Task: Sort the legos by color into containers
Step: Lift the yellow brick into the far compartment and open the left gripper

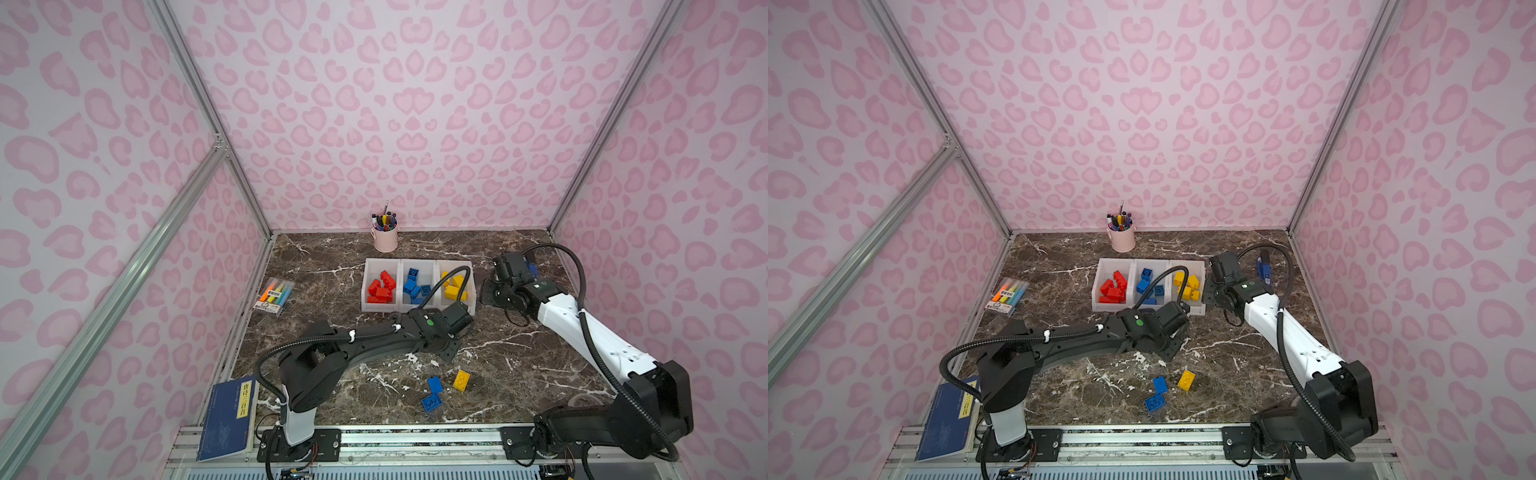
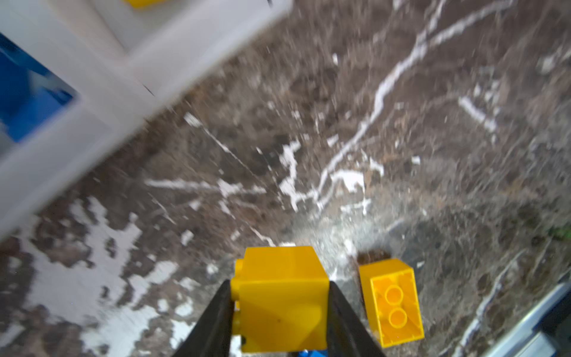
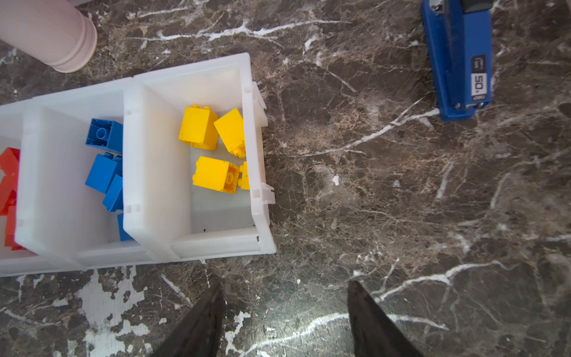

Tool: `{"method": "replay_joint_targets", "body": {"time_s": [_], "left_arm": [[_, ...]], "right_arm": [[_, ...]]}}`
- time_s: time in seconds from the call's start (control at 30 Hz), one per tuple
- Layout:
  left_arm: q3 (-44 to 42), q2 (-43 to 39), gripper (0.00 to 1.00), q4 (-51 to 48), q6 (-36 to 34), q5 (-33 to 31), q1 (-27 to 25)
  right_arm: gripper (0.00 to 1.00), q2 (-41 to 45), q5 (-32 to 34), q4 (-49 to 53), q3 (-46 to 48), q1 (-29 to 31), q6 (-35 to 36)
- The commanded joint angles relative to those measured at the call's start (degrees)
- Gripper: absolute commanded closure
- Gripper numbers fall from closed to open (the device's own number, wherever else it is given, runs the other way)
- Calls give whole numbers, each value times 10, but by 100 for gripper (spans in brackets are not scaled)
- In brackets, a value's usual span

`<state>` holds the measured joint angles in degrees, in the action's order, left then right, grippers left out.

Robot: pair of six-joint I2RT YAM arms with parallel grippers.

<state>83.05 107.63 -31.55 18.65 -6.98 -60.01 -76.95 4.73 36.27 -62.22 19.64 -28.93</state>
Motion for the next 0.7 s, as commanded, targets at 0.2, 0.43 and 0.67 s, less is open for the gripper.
{"method": "replay_joint_targets", "body": {"time_s": [0.2,0.43,0.67], "left_arm": [[231,121,58,-37,-96,3,71],[328,211,57,-65,-108,-14,85],[325,220,41,-52,-92,-19,100]], "right_arm": [[36,69,-9,5,59,0,-17],[36,104,-9,5,98,0,-27],[35,114,-9,8,103,0,-31]]}}
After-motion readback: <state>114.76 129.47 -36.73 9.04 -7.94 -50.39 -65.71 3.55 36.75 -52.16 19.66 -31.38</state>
